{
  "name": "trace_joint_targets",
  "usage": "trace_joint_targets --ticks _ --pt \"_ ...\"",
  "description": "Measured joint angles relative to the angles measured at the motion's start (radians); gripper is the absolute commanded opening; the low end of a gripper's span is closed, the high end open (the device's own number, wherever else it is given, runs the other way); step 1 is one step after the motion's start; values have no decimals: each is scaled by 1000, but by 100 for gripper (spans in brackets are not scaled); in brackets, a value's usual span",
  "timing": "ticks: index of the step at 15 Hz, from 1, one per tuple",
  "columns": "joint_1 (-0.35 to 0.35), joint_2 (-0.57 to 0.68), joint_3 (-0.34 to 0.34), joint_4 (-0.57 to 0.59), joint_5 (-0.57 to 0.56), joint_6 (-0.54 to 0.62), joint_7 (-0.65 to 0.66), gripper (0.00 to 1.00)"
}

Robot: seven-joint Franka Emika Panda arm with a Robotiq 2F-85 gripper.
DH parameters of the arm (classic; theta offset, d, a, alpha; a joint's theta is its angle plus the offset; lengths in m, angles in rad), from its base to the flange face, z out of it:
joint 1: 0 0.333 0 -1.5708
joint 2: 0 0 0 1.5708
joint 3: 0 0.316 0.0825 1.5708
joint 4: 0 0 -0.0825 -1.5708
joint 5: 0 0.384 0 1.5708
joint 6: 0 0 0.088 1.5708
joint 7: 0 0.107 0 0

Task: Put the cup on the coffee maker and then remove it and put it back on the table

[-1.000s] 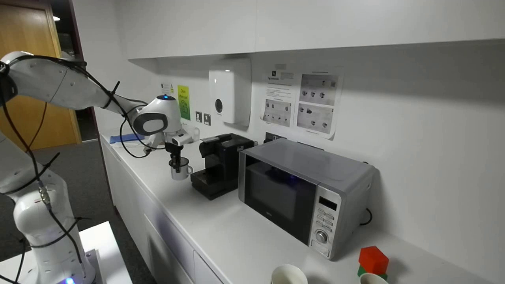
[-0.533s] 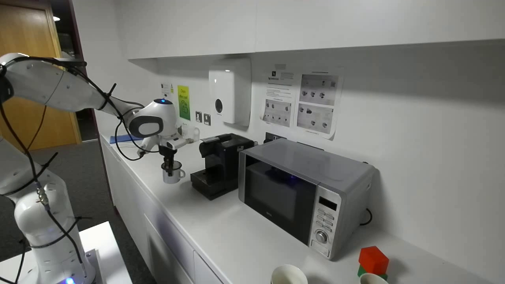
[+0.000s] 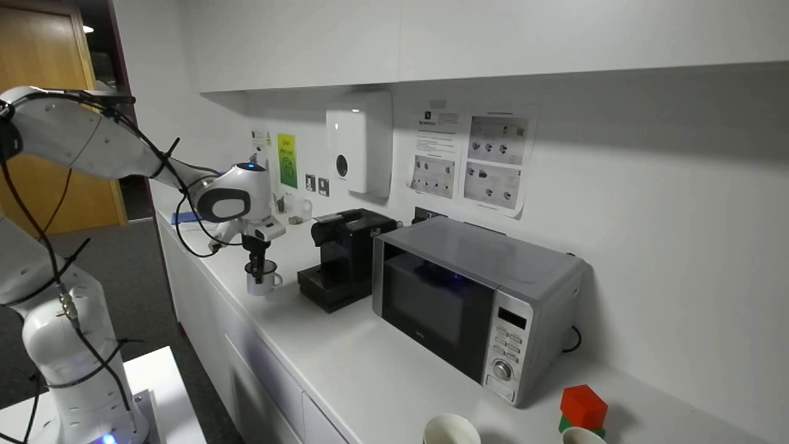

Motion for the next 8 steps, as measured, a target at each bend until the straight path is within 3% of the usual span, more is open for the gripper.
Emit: trace_joint_targets --ticks 8 --pt "10 8 23 -65 43 63 8 2"
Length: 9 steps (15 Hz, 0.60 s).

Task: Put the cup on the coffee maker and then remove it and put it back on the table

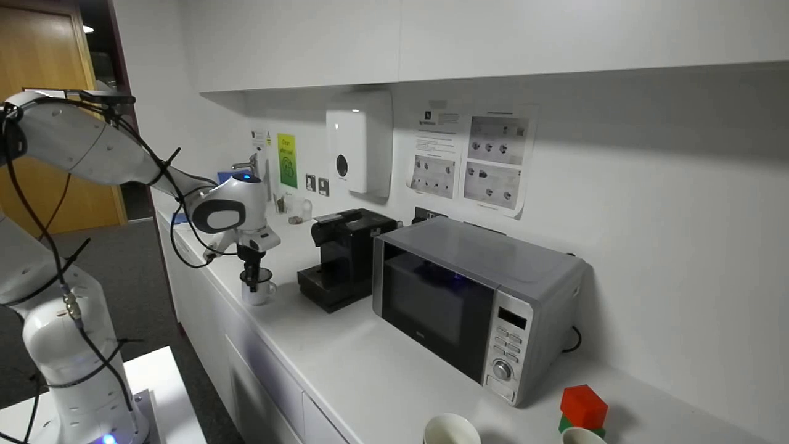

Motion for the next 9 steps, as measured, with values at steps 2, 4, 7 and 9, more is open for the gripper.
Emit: trace_joint_targets --ticks 2,4,7,9 --pt "3 1 5 -10 21 1 4 2" --pt "4 2 9 -16 36 3 5 2" --pt "4 3 9 -17 47 5 6 2" --pt "4 4 10 -20 47 18 6 2"
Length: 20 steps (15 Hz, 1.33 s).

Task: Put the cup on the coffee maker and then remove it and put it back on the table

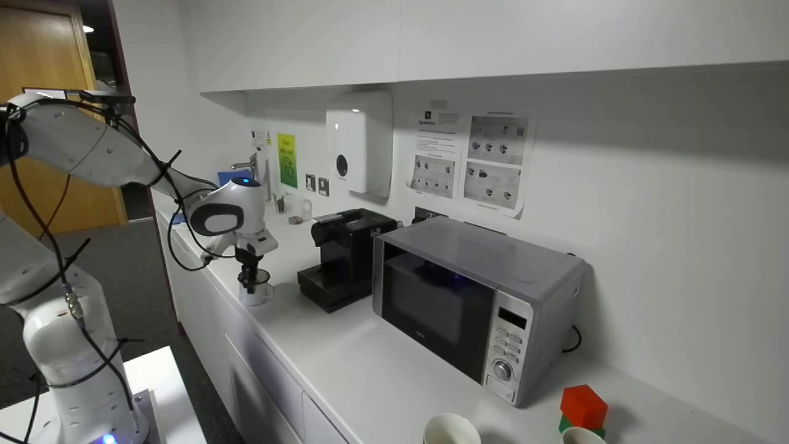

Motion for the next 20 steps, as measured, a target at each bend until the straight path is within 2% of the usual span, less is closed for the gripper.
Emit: trace_joint_targets --ticks 10,11,12,14,20 --pt "-2 12 18 -2 -12 59 46 2" --pt "-2 12 20 -2 -15 59 50 10" --pt "-2 12 21 -2 -20 59 52 34" --pt "-3 12 21 -2 -32 59 57 39" --pt "-5 12 21 -2 -40 59 59 84"
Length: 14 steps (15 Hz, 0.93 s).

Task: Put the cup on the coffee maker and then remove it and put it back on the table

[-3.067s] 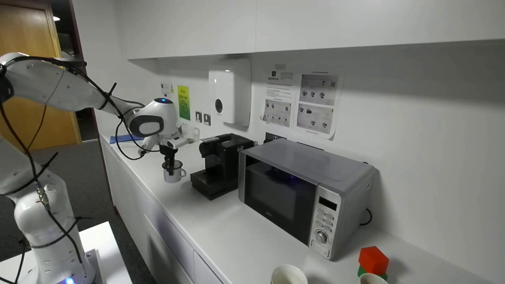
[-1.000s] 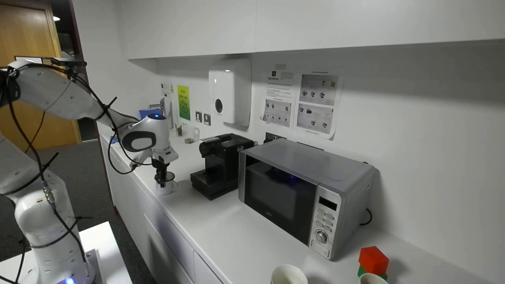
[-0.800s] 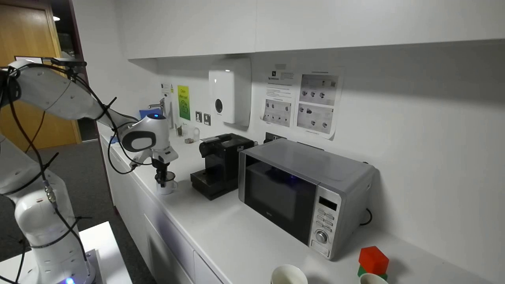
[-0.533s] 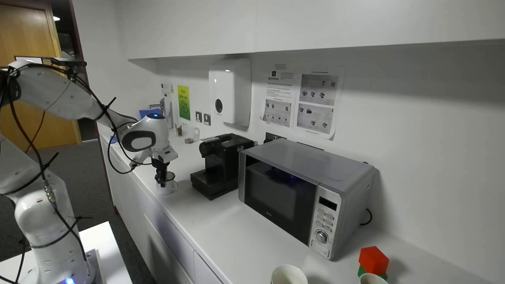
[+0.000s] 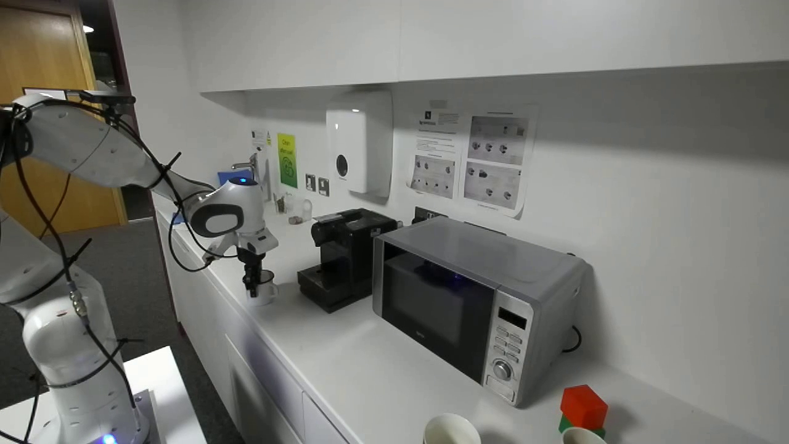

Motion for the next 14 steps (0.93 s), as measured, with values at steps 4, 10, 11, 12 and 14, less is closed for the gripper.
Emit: trace_joint_targets --ticks 4,10,11,12,14 --pt "-3 -6 -6 0 1 0 0 100" --pt "-15 -65 -54 -12 8 0 0 100" --pt "-19 -80 -65 -19 9 0 0 100" --pt "-27 -98 -74 -28 9 0 0 100" --pt "-44 -130 -92 -41 8 0 -9 100"
